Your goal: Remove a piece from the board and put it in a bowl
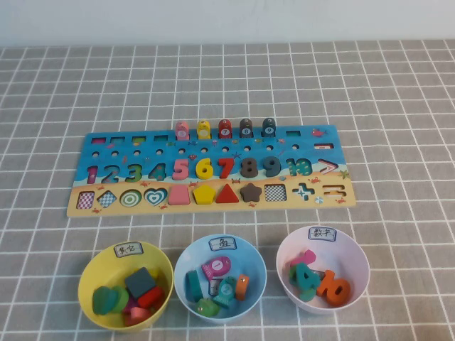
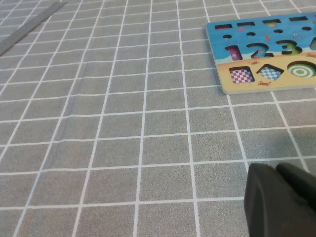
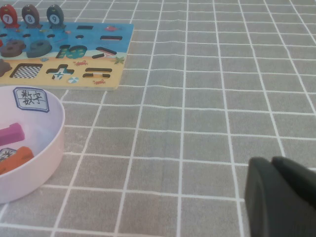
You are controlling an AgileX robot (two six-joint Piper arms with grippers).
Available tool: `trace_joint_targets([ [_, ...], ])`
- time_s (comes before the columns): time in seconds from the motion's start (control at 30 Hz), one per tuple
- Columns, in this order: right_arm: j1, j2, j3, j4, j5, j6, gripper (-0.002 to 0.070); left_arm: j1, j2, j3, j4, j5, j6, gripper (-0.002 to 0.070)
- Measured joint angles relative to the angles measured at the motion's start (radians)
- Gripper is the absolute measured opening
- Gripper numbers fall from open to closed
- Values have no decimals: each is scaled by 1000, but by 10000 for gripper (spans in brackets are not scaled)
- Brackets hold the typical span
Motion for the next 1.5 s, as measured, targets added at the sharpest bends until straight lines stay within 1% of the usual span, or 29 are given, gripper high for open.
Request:
trace_joint_targets([
  [1.27, 0, 0, 0, 0, 0, 0, -17, 0, 0, 0, -2, -9, 0, -3],
  [1.37, 0, 0, 0, 0, 0, 0, -17, 0, 0, 0, -38, -37, -2, -3],
  [1.5, 0, 0, 0, 0, 0, 0, -17, 0, 0, 0, -177, -112, -37, -3],
])
